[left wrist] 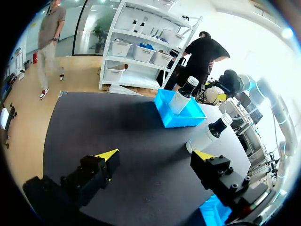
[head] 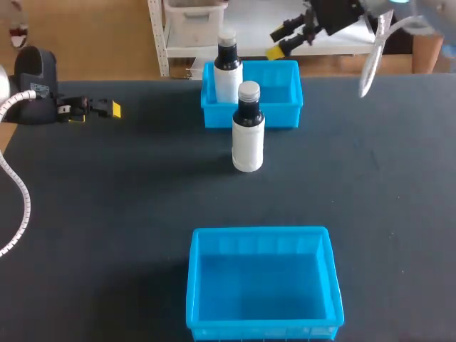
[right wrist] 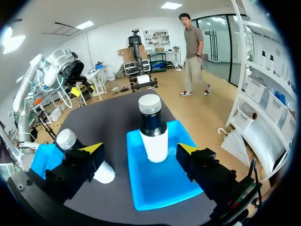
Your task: Pick up the bottle, and place it in the far bin if it is heavy, or in the near bin if it is light.
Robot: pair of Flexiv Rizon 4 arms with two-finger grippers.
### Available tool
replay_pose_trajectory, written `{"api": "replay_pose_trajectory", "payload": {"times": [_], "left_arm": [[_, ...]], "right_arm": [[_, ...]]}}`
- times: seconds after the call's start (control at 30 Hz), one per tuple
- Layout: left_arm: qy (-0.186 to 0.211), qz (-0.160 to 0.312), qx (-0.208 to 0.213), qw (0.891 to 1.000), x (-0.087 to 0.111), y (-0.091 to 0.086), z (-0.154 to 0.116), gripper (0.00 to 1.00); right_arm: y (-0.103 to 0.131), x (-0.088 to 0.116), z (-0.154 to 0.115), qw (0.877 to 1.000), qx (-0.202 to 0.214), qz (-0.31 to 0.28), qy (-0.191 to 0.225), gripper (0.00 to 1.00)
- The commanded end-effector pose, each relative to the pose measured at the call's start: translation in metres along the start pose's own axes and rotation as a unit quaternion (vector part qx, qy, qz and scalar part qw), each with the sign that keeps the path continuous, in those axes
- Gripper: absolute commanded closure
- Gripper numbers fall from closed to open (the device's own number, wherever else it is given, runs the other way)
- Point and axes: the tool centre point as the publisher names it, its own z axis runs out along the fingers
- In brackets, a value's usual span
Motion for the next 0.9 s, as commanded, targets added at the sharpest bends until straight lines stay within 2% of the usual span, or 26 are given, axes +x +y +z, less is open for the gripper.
{"api": "replay_pose_trajectory", "payload": {"times": [0.03, 0.53, 0.73, 0.9], "left_arm": [[0.000, 0.000, 0.000, 1.000, 0.000, 0.000, 0.000, 0.00], [0.000, 0.000, 0.000, 1.000, 0.000, 0.000, 0.000, 0.00], [0.000, 0.000, 0.000, 1.000, 0.000, 0.000, 0.000, 0.00], [0.000, 0.000, 0.000, 1.000, 0.000, 0.000, 0.000, 0.00]], "right_arm": [[0.027, 0.012, -0.038, 0.999, 0.034, 0.001, -0.011, 0.00], [0.111, 0.038, -0.094, 0.994, 0.108, -0.020, -0.002, 0.00], [0.138, 0.047, -0.096, 0.991, 0.130, -0.030, 0.003, 0.00], [0.156, 0.053, -0.081, 0.990, 0.136, -0.034, -0.003, 0.00]]}}
